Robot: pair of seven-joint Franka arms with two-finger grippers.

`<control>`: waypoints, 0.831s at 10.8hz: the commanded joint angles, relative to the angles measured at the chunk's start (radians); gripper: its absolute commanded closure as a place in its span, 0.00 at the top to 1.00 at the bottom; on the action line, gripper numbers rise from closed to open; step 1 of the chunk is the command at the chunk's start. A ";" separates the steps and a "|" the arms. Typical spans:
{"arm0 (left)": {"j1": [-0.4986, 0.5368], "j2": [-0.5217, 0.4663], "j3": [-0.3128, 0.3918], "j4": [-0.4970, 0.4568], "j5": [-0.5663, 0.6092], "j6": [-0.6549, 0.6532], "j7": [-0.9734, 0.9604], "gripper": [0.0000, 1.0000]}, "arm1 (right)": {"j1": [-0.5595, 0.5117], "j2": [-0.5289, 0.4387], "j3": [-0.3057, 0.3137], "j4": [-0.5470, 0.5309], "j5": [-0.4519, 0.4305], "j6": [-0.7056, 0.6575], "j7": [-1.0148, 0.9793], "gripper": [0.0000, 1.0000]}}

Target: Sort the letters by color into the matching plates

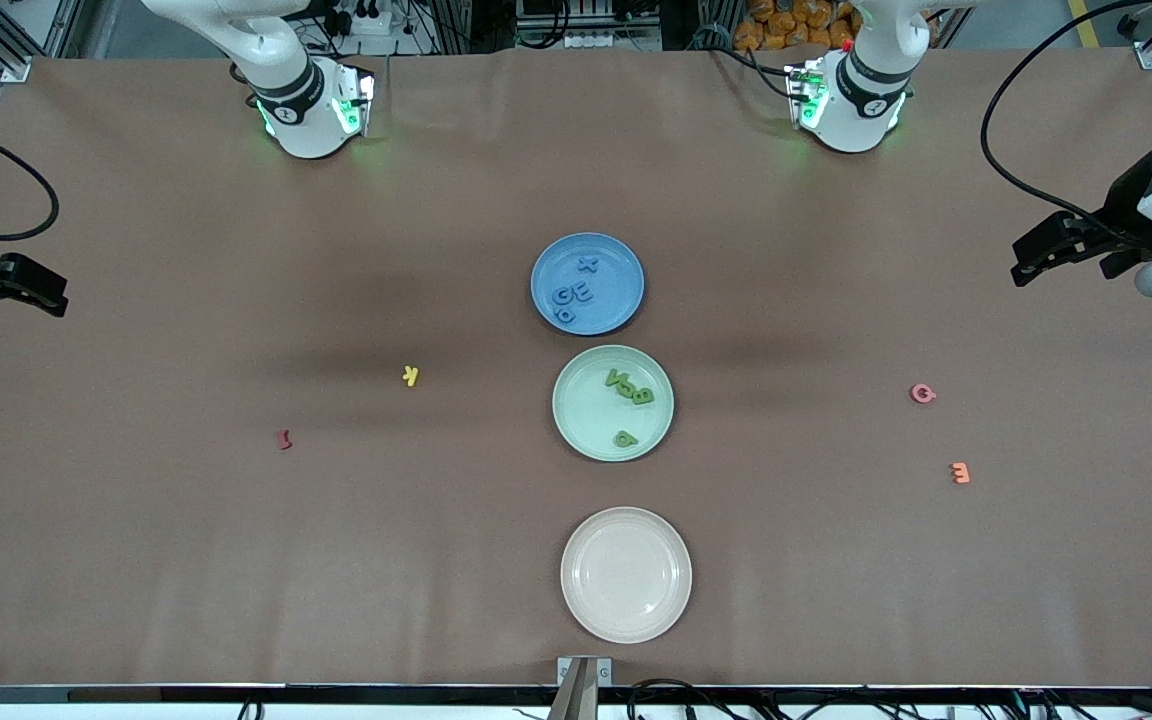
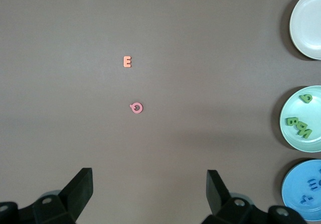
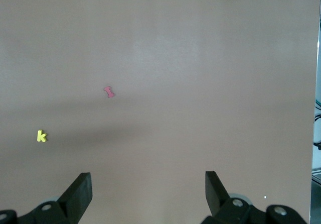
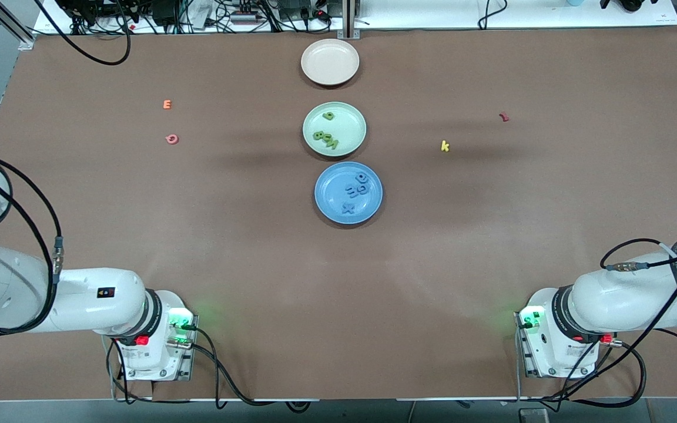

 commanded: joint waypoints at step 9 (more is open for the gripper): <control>-0.001 -0.003 -0.002 0.006 0.021 0.002 0.025 1.00 | -0.011 -0.024 0.006 -0.023 0.064 0.017 -0.006 1.00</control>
